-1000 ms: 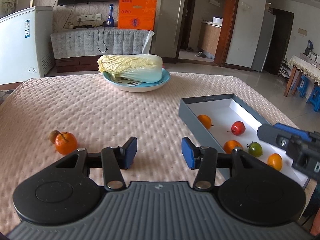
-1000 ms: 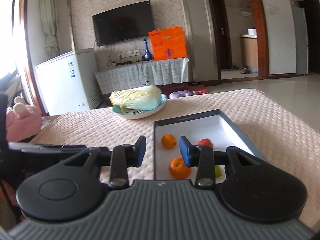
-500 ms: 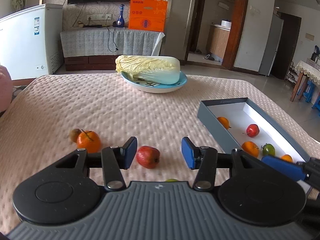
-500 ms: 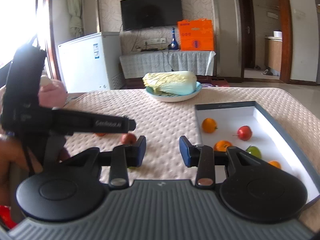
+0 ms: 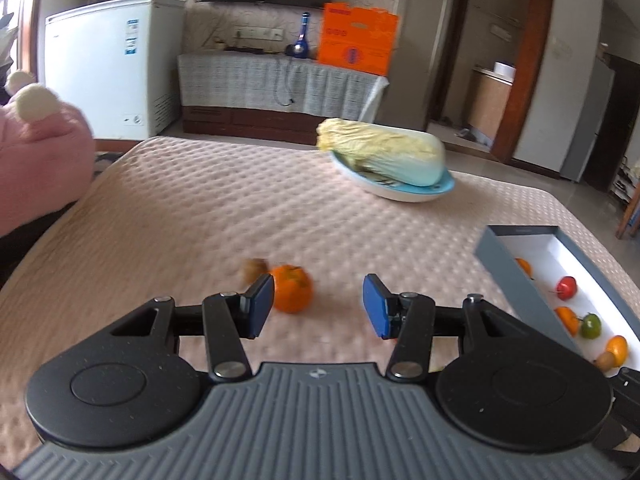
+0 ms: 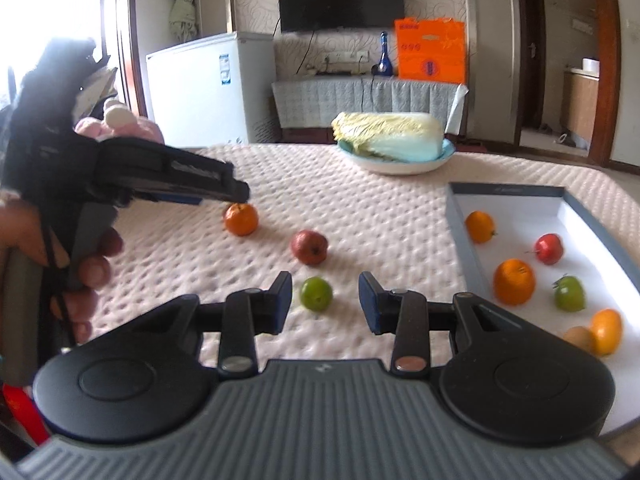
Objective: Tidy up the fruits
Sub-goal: 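Move left tool to the red apple while right tool moves to the green lime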
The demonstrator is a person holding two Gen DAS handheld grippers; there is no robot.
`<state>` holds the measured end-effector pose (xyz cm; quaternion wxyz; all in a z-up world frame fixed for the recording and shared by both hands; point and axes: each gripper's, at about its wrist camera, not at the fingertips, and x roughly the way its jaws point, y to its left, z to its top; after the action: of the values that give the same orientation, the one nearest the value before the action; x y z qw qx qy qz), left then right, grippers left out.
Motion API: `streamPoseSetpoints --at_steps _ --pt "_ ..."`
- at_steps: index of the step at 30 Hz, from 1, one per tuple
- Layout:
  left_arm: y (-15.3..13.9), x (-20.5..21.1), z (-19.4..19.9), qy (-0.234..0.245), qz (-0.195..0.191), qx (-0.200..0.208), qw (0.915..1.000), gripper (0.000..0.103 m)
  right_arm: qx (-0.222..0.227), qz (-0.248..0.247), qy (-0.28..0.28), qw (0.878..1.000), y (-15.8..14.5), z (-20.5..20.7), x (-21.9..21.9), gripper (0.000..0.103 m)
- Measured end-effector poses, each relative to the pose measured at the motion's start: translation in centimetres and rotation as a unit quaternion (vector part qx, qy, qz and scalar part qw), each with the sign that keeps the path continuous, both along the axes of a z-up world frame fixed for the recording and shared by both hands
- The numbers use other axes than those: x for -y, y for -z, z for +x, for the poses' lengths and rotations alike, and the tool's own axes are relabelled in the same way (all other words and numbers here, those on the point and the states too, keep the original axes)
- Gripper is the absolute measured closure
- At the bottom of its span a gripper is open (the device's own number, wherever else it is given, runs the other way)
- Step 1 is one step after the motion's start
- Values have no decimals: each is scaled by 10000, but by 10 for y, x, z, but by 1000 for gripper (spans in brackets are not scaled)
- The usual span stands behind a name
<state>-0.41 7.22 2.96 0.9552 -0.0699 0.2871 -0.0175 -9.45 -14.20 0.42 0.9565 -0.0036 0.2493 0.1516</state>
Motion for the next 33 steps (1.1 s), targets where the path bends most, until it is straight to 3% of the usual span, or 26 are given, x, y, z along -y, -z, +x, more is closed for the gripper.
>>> streamPoseSetpoints --at_steps 14,21,24,33 --pt "9 -21 1 8 -57 -73 10000 48 -417 -417 91 9982 29 38 -27 64" --pt "11 -5 2 314 -18 -79 9995 48 -545 -428 42 9976 34 47 -30 64" --pt "12 3 3 440 -11 -81 9990 48 -557 -405 -3 9976 33 47 -30 74" --pt "18 36 7 942 68 -105 9955 48 -706 -348 6 9969 27 40 -19 75"
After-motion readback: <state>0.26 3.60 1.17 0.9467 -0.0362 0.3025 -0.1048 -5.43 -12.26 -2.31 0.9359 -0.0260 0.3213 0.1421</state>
